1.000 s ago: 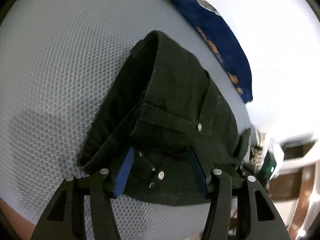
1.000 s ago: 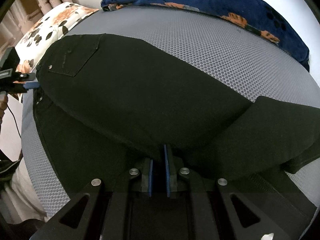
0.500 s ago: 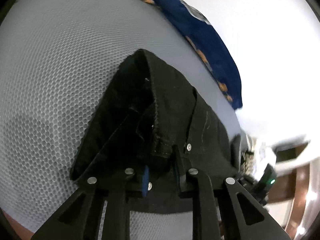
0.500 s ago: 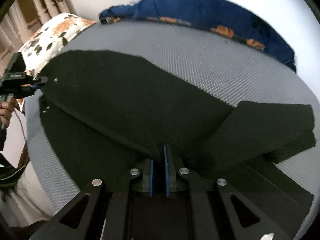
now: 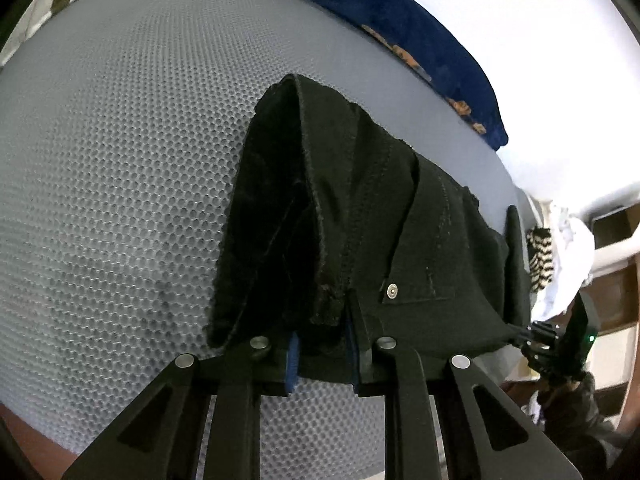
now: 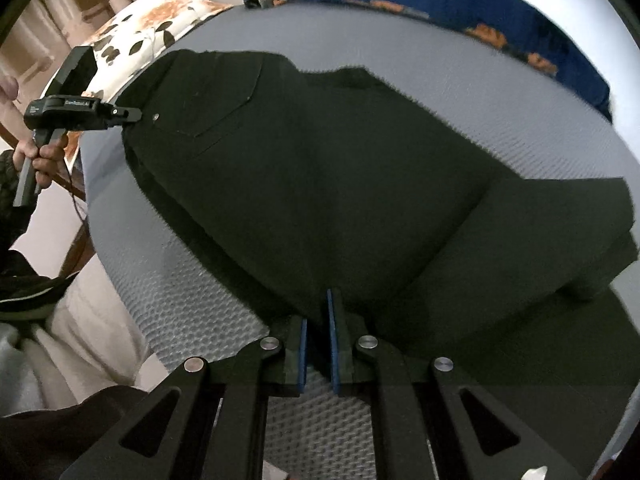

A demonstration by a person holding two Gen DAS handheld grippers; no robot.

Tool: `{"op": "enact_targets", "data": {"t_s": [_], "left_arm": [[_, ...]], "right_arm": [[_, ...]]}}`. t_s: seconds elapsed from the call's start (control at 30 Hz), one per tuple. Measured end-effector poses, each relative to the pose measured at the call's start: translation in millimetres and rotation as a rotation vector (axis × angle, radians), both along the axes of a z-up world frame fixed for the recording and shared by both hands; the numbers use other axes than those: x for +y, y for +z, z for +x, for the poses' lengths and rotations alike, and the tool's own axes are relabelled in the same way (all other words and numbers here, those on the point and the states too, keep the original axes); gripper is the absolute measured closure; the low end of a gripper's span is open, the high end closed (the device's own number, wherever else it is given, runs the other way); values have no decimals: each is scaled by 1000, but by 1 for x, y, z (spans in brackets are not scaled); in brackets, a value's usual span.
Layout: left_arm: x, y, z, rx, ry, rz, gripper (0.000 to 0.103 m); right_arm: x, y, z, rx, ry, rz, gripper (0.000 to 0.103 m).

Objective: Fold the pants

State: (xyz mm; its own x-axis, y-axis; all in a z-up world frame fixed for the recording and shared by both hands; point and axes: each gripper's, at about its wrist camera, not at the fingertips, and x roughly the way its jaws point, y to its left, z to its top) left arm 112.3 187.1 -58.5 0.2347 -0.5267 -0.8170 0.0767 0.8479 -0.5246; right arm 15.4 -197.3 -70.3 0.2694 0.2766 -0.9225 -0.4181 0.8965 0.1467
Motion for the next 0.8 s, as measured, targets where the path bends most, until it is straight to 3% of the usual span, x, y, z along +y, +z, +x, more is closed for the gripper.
{"op": "enact_targets", "data": {"t_s": [0.3, 0.47, 0.6, 0.8], "left_arm": [[2, 1, -12, -55, -65, 117, 82], [-2, 4, -19, -70, -84, 147, 82], [-19, -1, -11, -52, -54, 131, 79], [-31, 8, -17, -85, -33, 194, 73]], "right_arm": [[7, -21, -4, 42, 4, -6, 96], [8, -11, -11, 30, 30, -6, 96], [10, -22, -7, 45, 10, -1, 96], [7, -21, -5, 44, -20, 23, 88]]}}
